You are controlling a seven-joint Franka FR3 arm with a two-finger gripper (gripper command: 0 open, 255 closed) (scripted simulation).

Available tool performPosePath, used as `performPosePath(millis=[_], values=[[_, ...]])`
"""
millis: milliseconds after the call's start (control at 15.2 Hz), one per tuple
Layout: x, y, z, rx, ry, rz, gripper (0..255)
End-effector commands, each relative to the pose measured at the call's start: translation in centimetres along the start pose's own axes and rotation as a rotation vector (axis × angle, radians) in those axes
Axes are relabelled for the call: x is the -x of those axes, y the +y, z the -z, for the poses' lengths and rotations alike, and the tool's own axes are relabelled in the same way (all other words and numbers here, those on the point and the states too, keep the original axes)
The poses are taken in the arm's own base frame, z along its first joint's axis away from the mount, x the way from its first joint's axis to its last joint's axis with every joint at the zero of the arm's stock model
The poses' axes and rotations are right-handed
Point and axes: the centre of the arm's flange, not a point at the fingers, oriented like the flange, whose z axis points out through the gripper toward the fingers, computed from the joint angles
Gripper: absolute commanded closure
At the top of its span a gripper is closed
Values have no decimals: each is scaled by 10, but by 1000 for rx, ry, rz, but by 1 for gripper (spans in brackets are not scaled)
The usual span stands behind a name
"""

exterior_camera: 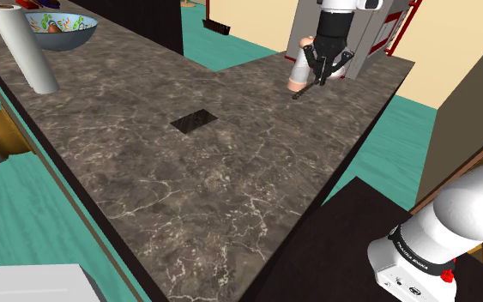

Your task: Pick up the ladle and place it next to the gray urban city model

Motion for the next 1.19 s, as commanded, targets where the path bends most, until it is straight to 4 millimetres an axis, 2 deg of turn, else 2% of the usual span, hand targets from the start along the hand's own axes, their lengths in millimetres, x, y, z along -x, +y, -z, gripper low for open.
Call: performPosePath(millis=[0, 1122], values=[[28, -7, -2, 0, -1, -1, 255], [245, -61, 10, 0, -1, -1, 255]])
